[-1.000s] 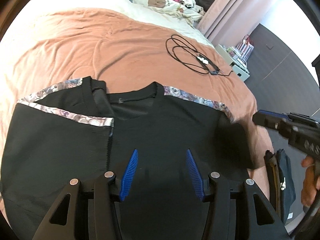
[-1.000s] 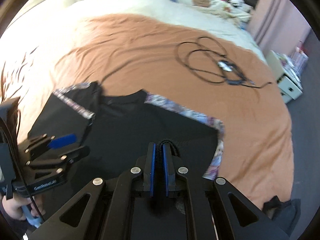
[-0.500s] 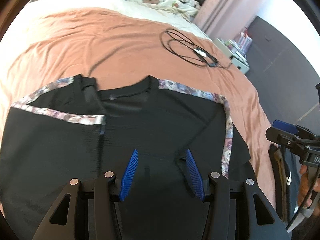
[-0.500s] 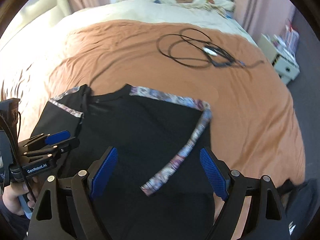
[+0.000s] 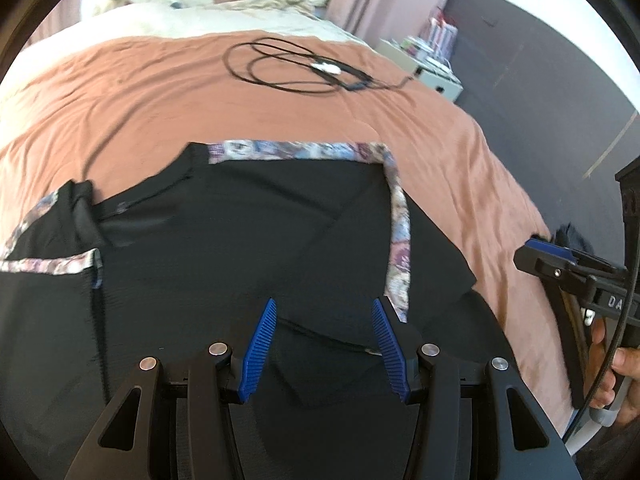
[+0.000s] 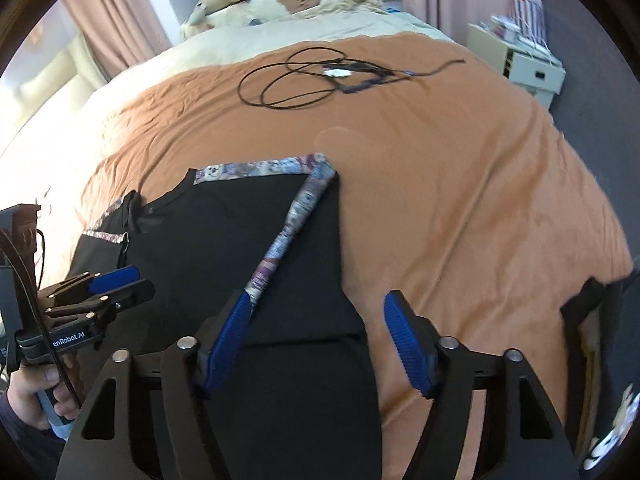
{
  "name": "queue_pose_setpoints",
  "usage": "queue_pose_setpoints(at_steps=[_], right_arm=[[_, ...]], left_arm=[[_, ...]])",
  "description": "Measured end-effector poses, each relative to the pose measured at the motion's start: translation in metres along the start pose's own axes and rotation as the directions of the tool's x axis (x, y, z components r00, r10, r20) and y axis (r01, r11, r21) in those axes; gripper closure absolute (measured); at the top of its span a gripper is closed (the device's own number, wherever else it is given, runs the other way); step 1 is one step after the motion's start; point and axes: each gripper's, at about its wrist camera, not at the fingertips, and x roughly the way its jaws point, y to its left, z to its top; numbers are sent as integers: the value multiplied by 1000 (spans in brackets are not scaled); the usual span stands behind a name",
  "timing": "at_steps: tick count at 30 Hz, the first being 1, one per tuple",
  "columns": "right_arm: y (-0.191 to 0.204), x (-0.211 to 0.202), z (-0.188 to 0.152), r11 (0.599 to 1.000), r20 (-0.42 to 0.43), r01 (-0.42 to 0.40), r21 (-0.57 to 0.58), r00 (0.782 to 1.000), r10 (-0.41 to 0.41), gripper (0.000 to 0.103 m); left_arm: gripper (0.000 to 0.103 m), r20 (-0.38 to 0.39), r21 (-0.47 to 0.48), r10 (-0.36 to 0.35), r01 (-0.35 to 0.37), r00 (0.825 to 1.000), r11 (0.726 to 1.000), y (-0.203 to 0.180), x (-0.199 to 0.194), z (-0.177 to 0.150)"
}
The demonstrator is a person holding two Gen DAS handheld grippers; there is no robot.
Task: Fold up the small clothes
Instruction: 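Move the left gripper to the patterned sleeve trim lying across the shirt, then grasp the patterned sleeve trim with the left gripper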
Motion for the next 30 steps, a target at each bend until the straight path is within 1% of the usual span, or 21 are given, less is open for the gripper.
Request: queue_pose_setpoints(at_steps=[1, 5, 10, 13, 15, 16, 18, 20, 21, 22, 23, 24, 25, 26, 27, 30], right_arm=[[-6, 2, -5, 1000, 2, -8, 21, 1000, 8, 47], [-26, 10, -22, 997, 9, -14, 77, 1000, 13, 47], [-46, 18, -40, 984, 50, -83, 157, 996, 76, 47], [-58, 24, -51, 975, 69, -120, 185, 992, 109, 47], [-65, 30, -52, 971, 50, -121, 207, 992, 113, 48], [-70, 30, -51, 970, 54, -122, 208, 992, 113, 50], [-73, 27, -49, 971, 70, -124, 206, 991, 112, 50], [-75, 28, -48, 969, 67, -132, 208, 990, 120, 50], [-75, 29, -47, 969, 68, -135, 209, 990, 123, 50], [-75, 30, -47, 968, 68, -136, 211, 990, 124, 50], [-75, 30, -47, 968, 67, -137, 212, 990, 126, 50], [-75, 31, -46, 968, 66, -139, 208, 990, 128, 50], [-75, 32, -46, 969, 65, -138, 203, 990, 127, 50], [-75, 32, -45, 970, 65, -137, 200, 990, 126, 50], [-75, 33, -45, 970, 66, -137, 200, 990, 127, 50], [-74, 34, -42, 968, 70, -141, 206, 989, 129, 50]], left_arm=[[51, -7, 11, 3, -3, 1000, 1000, -3, 3, 0], [51, -46, 57, 8, -6, 999, 998, -19, 19, -3], [51, -91, 134, 29, -17, 995, 991, -38, 36, -8], [51, -104, 179, 59, -39, 993, 983, -47, 46, -9], [51, -116, 184, 66, -44, 991, 982, -49, 53, -8], [51, -124, 184, 69, -45, 990, 982, -51, 58, -8], [51, -132, 192, 78, -52, 988, 980, -55, 65, -9], [51, -127, 200, 94, -67, 987, 977, -59, 71, -9], [52, -129, 195, 92, -66, 987, 979, -58, 72, -8], [57, -130, 183, 82, -58, 988, 981, -57, 72, -7], [72, -135, 162, 62, -39, 989, 986, -55, 71, -5], [81, -148, 136, 36, -16, 988, 991, -51, 70, -2], [84, -153, 112, 15, 2, 988, 994, -48, 69, 1], [92, -149, 103, 12, 4, 989, 995, -46, 66, 3], [96, -143, 105, 17, -2, 990, 994, -44, 64, 5], [97, -121, 93, 19, -8, 992, 996, -38, 54, 14]])
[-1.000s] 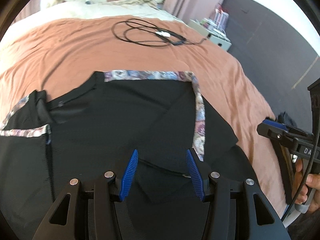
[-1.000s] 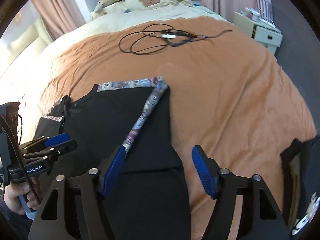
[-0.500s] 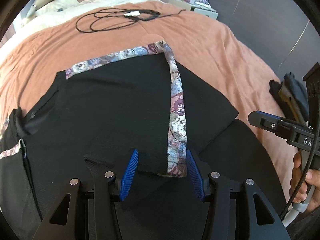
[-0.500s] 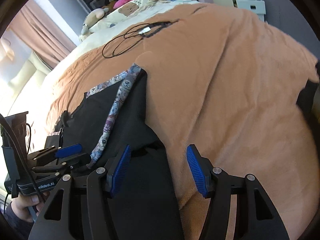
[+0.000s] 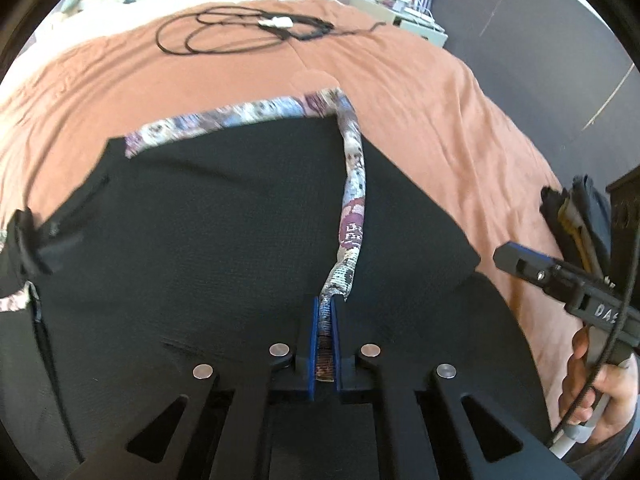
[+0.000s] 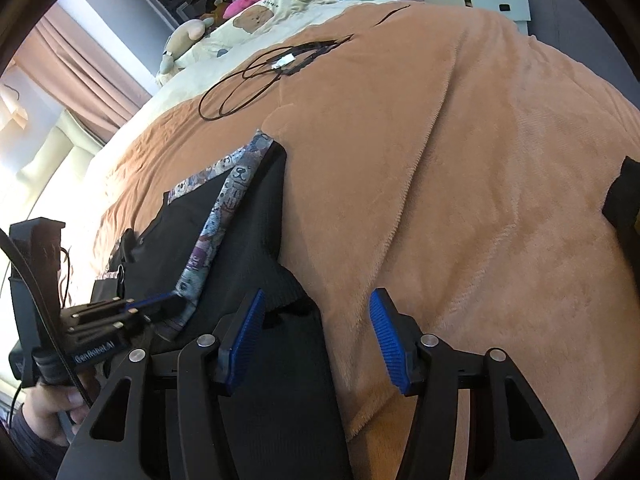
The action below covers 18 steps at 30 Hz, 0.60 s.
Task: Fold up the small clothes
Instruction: 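Grasp the patterned sleeve trim with the left gripper, then lay the sleeve trim flat along the folded side, open the left gripper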
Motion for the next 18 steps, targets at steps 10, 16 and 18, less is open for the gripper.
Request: queue_pose_setpoints(at_steps=[10, 16, 18], right_arm=[[12, 10, 2, 1000, -14, 1, -30, 1000, -1, 50], [17, 14, 5, 999, -16, 7, -54, 1000, -8, 50], [18, 15, 5, 999, -20, 3, -52, 1000, -4, 50]], left_arm=[[98, 70, -30, 71, -69, 995, 997, 42, -30, 34], [98, 86, -40, 130, -127, 988, 991, 73, -28, 52], [99, 83, -47, 152, -149, 985, 988, 85, -22, 58]])
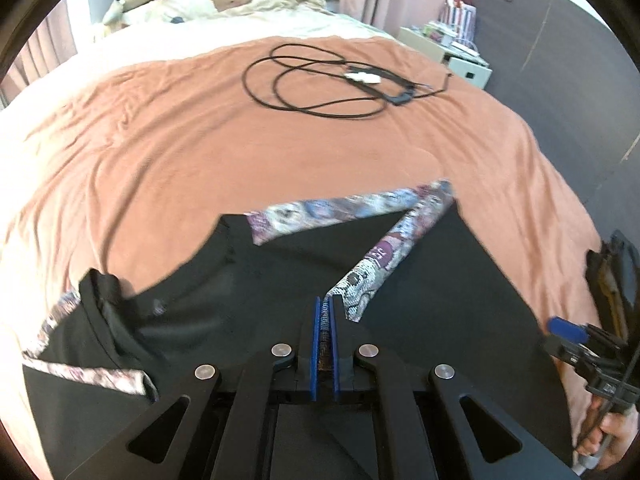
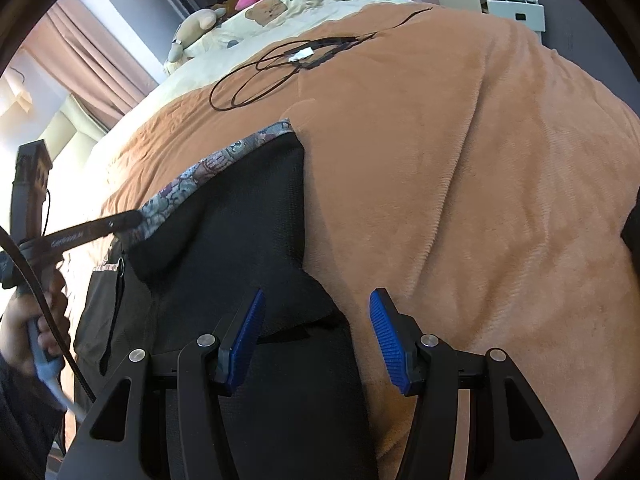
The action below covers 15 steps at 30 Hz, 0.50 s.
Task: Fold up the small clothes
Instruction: 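Lay the sleeve trim flat along the folded side, open the left gripper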
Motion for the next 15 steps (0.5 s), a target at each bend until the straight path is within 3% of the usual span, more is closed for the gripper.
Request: queue_pose_setpoints(at_steps=[7, 10, 12, 15], right_arm=[[3, 8, 2, 999, -26, 35, -27, 999, -36, 50], [-3, 10, 3, 999, -32, 47, -2, 998, -47, 50], [-2, 10, 4, 999, -32, 48, 1, 998, -48, 50], [3, 9, 4, 999, -30, 45, -4, 999, -45, 50]], left_arm=[[94, -35, 5, 104, -104, 994, 995, 26, 34, 5], [88, -42, -29, 95, -97, 995, 995, 35, 40, 0], [67, -48, -44, 111, -113, 993, 993, 39, 40, -4], [63, -32, -56, 114, -116, 993, 992, 43, 35, -9]])
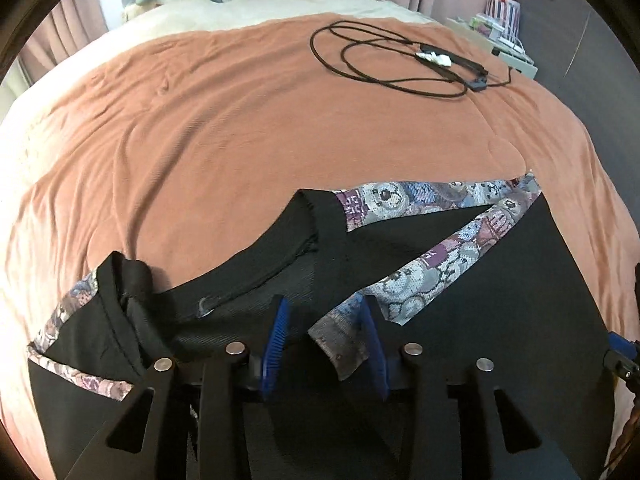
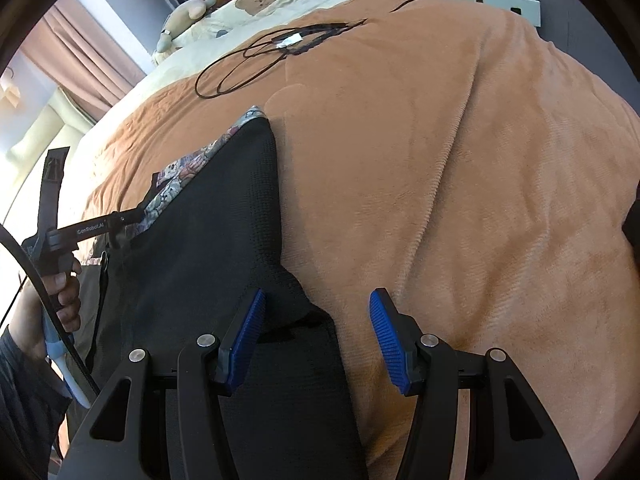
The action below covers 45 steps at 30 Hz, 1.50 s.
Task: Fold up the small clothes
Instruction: 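Lay the sleeve trim flat along the folded side, open the left gripper, then move both grippers back to the hem of the folded shirt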
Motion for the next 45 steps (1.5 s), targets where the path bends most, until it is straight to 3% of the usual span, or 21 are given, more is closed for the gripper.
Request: queue_pose_setpoints(at_steps=[11, 14, 18, 26, 28, 30, 32, 37, 42, 45], right_arm=[[2, -3, -3, 1000, 26, -12, -10, 1000, 13, 50], [0, 1, -2, 1000, 20, -18, -11, 1000, 18, 58], [-3, 9, -1, 1000, -10, -14, -5, 1000, 14, 67], [-4, -3, -3, 1000, -25, -3, 5, 1000, 3, 67], [-3, -12, -4, 1000, -6, -10, 7, 1000, 10, 67], [3, -20, -5, 1000, 4, -8, -6, 1000, 8, 67], [9, -26, -9, 1000, 16, -2, -24, 1000, 2, 67], [24, -47, -22, 996, 61, 28, -82, 998, -23, 31], [38, -79, -37, 992, 107, 38, -124, 994, -25, 18], [51, -94, -54, 986, 89, 43, -161, 996, -29, 18]], left_arm=[[64, -38, -77, -79, 76, 996, 994, 3, 7, -18], [83, -31, -82, -68, 65, 997, 994, 1, 8, -17], [90, -37, -107, -73, 69, 997, 992, 6, 7, -18], [85, -53, -97, -51, 45, 997, 994, 17, -18, -21], [78, -36, -103, -55, 51, 998, 993, 23, -34, -23], [59, -19, -110, -49, 47, 999, 993, 29, -49, -26], [52, -2, -104, -32, 31, 1000, 994, 35, -64, -32], [46, 4, -118, -4, 4, 1000, 993, 56, -100, -57], [20, 54, -138, 9, -2, 999, 990, 69, -144, -87], [10, 85, -137, 9, 3, 996, 991, 74, -171, -103]])
